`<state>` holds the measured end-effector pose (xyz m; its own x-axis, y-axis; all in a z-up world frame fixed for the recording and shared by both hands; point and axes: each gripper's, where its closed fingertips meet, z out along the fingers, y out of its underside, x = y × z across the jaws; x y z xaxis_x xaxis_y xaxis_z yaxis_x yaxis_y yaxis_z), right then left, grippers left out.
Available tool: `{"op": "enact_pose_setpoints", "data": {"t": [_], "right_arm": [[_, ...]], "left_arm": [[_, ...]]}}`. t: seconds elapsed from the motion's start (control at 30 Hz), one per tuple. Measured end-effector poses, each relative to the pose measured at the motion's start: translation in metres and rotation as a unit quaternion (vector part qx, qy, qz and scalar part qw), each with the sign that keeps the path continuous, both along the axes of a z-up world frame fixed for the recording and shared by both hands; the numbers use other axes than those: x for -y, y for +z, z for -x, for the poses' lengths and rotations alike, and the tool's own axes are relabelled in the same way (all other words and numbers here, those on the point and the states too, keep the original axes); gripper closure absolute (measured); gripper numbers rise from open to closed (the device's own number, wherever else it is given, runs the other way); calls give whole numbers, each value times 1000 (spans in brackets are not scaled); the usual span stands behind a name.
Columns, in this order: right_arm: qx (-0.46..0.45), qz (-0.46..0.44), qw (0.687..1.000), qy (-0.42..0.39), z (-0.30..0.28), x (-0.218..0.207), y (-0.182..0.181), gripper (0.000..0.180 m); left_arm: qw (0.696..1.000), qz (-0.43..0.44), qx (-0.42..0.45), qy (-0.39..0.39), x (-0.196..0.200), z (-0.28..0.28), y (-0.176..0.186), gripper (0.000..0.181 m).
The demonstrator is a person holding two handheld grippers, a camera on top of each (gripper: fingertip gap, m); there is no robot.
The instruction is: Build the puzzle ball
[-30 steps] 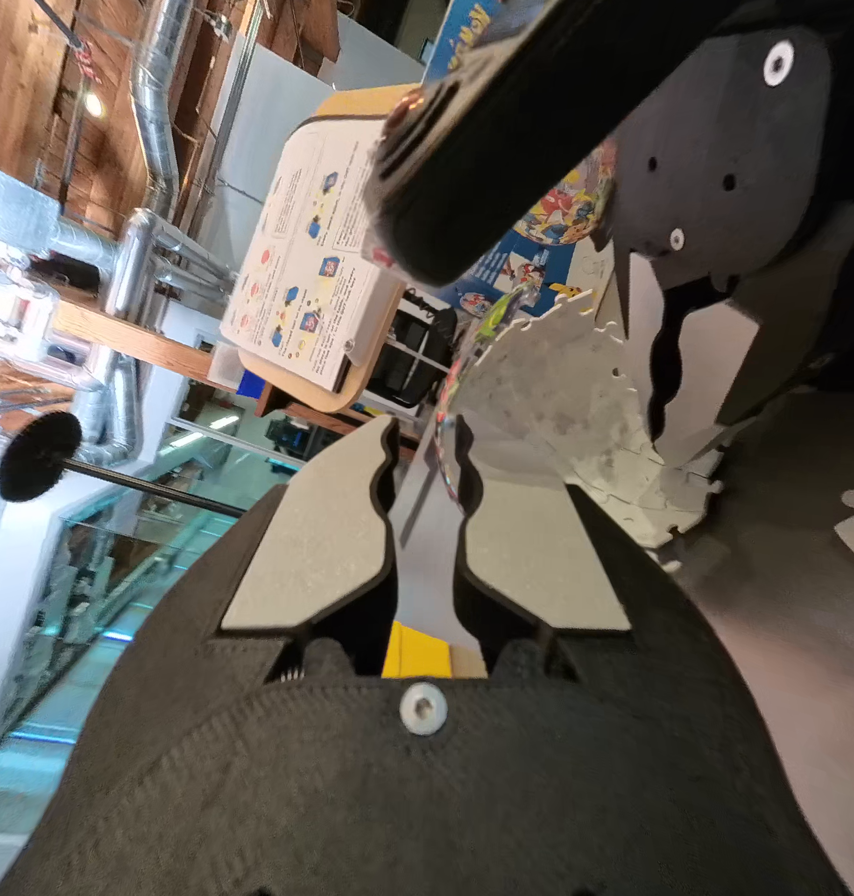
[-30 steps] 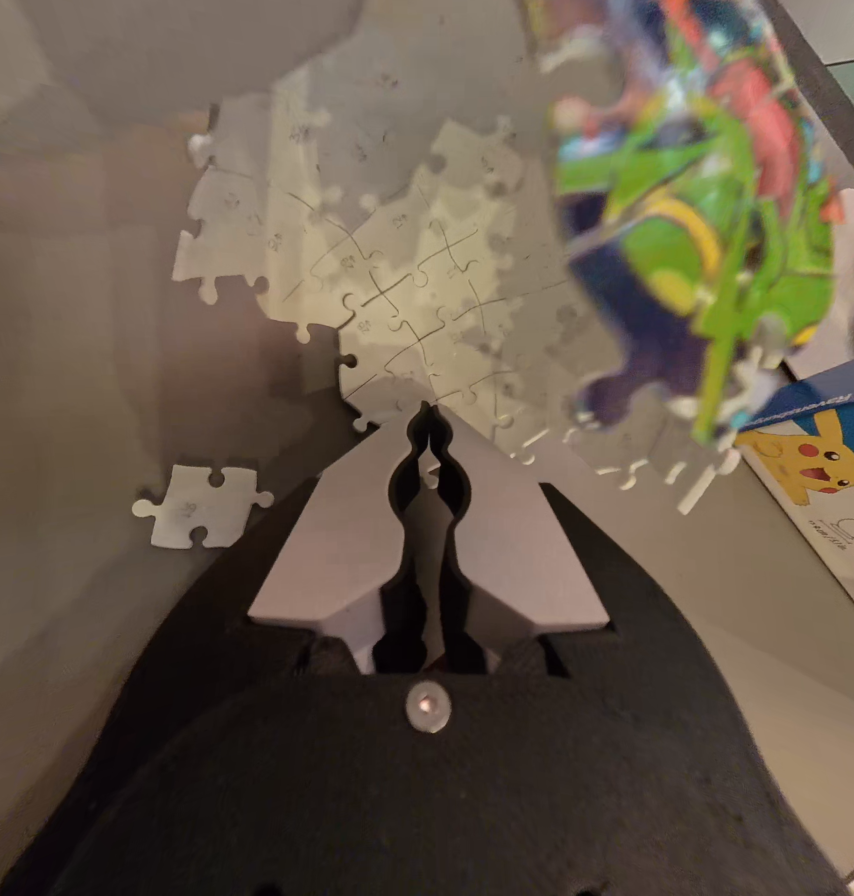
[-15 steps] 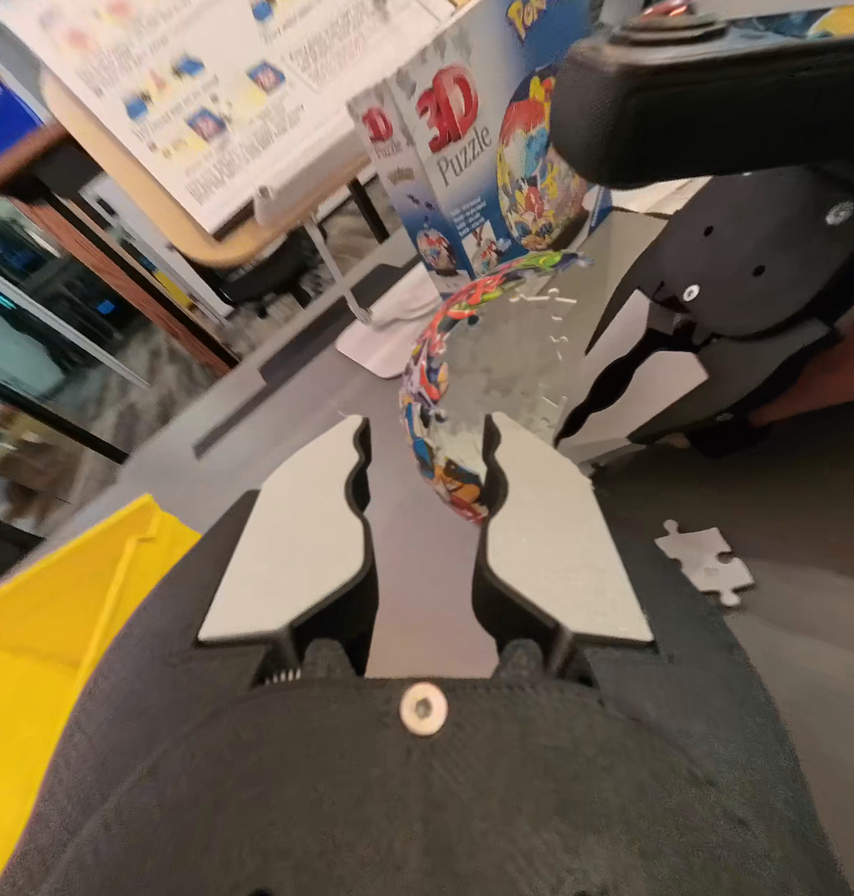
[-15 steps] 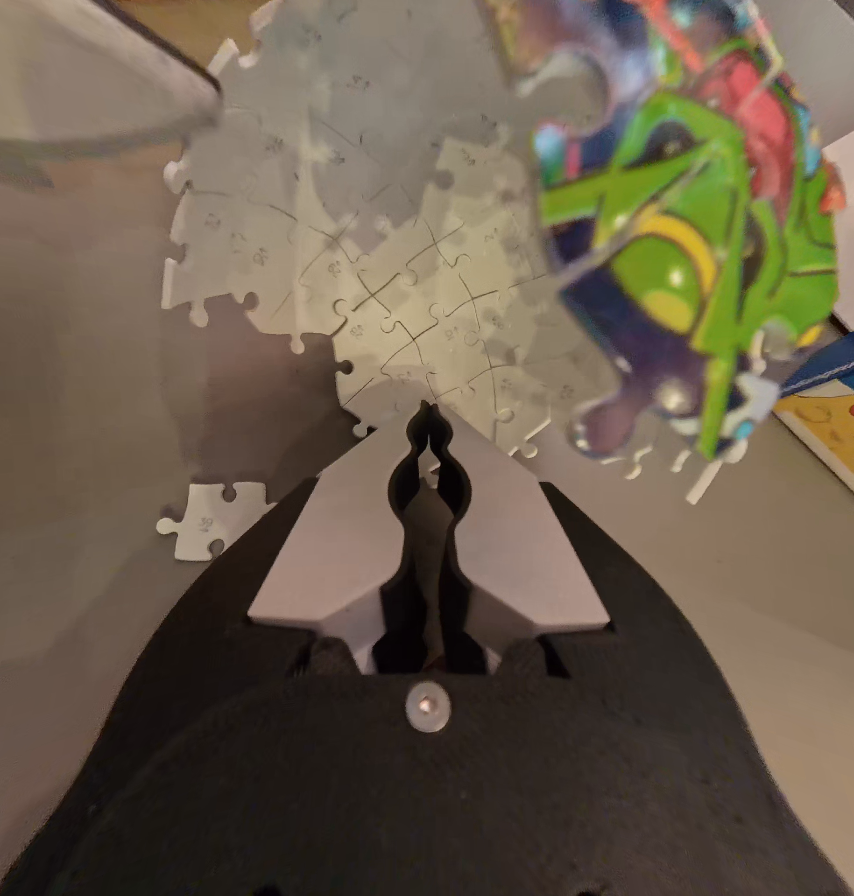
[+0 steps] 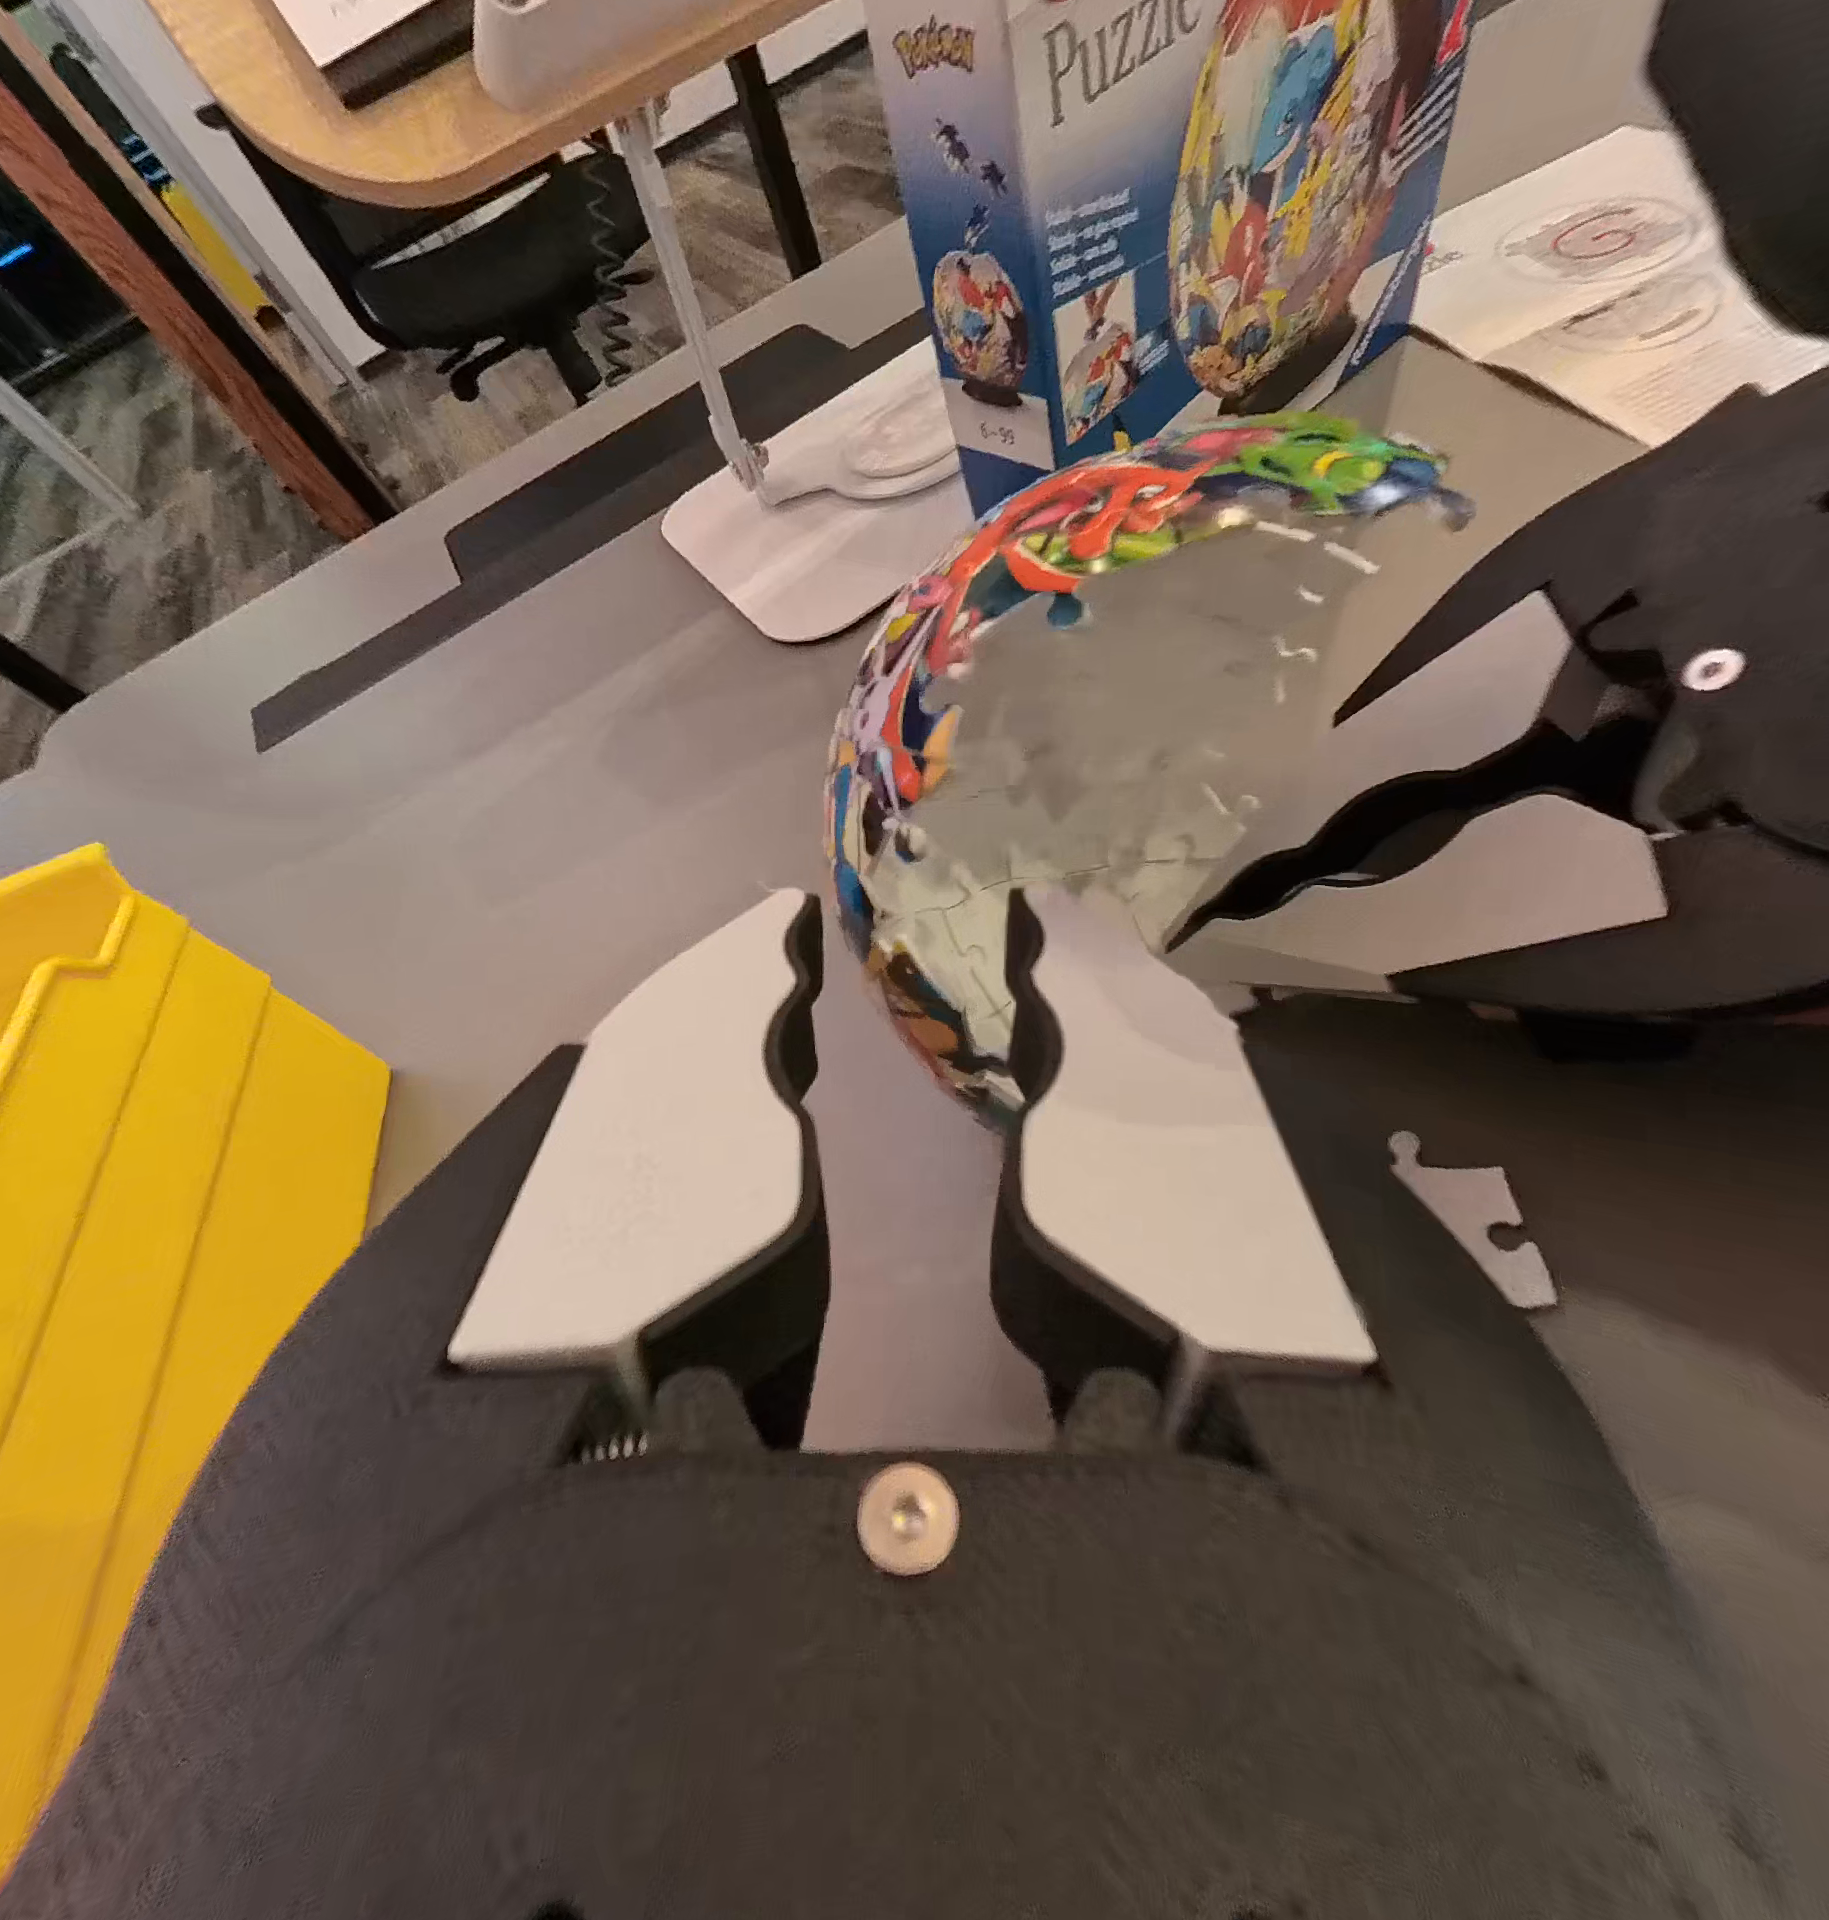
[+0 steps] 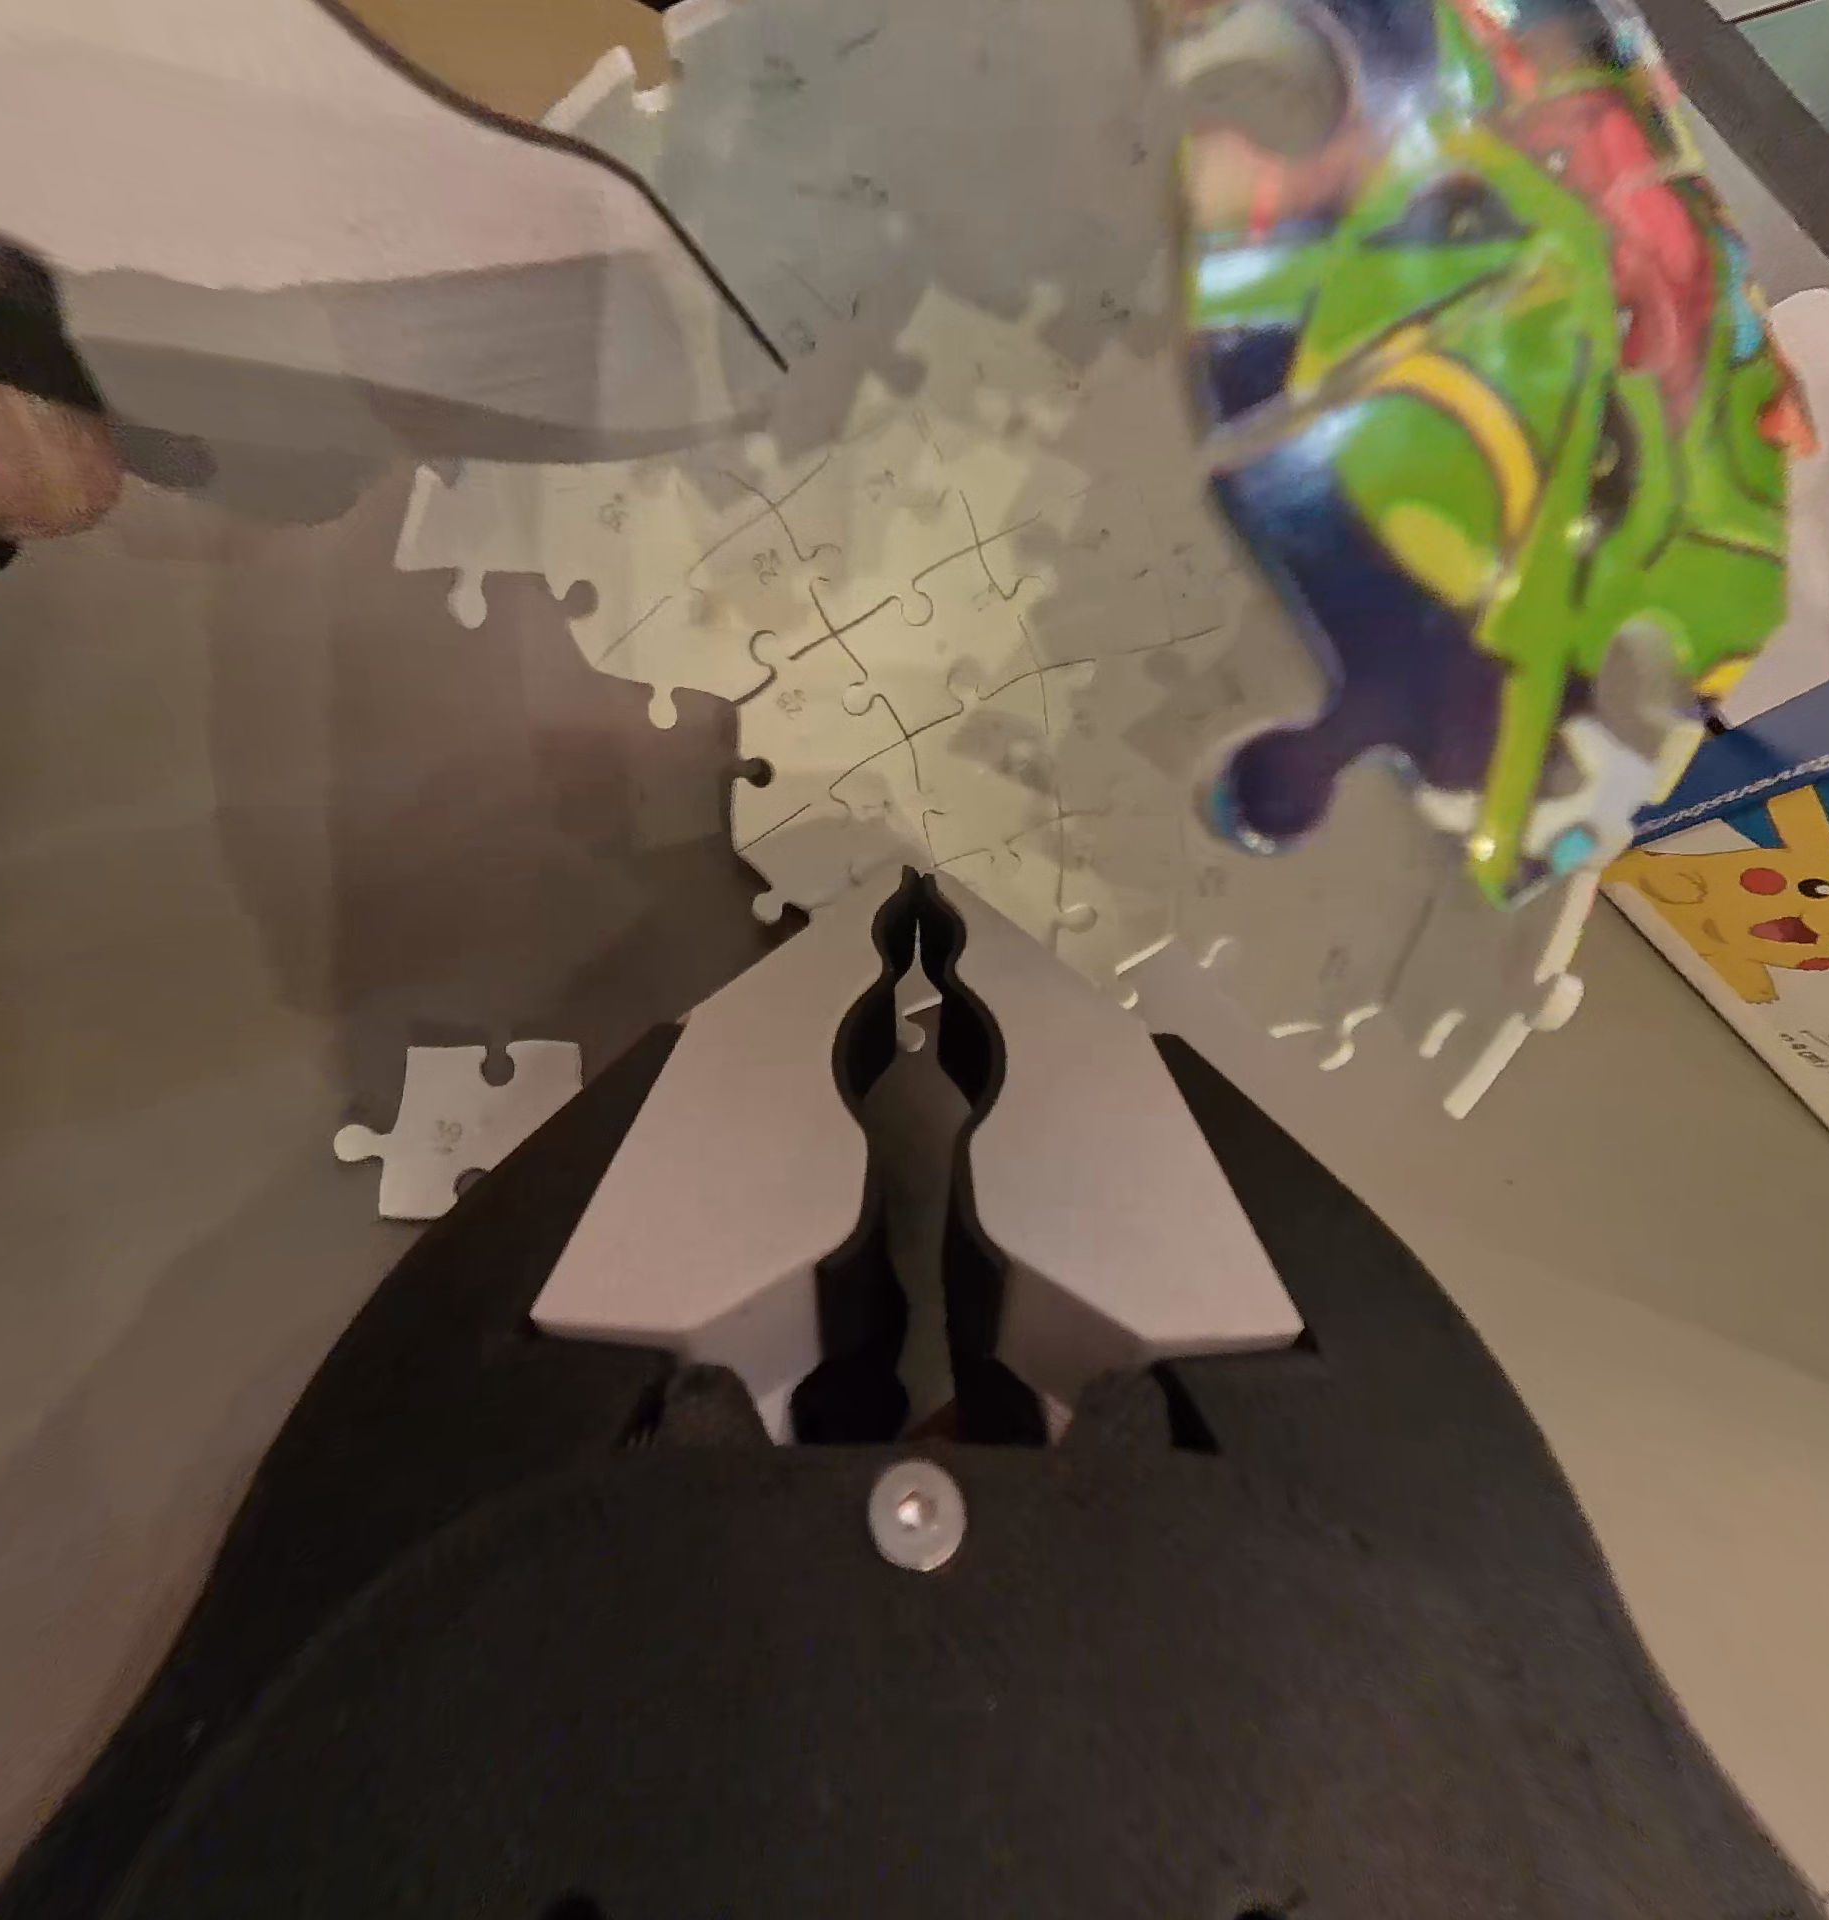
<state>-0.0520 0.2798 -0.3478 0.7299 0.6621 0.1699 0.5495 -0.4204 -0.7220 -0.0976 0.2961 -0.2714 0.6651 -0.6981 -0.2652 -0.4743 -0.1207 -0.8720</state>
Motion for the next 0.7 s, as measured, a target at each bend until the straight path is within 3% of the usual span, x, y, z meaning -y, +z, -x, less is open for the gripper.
{"op": "enact_pose_setpoints", "data": {"t": [0.3,0.7], "right_arm": [[54,-45,997,13,-3,1,2,180],[94,-95,991,20,-9,1,13,180]], "left_arm": [[998,-13,-37,39,-15,8,-11,169],[995,-42,-50,74,-27,10,-15,176]]}}
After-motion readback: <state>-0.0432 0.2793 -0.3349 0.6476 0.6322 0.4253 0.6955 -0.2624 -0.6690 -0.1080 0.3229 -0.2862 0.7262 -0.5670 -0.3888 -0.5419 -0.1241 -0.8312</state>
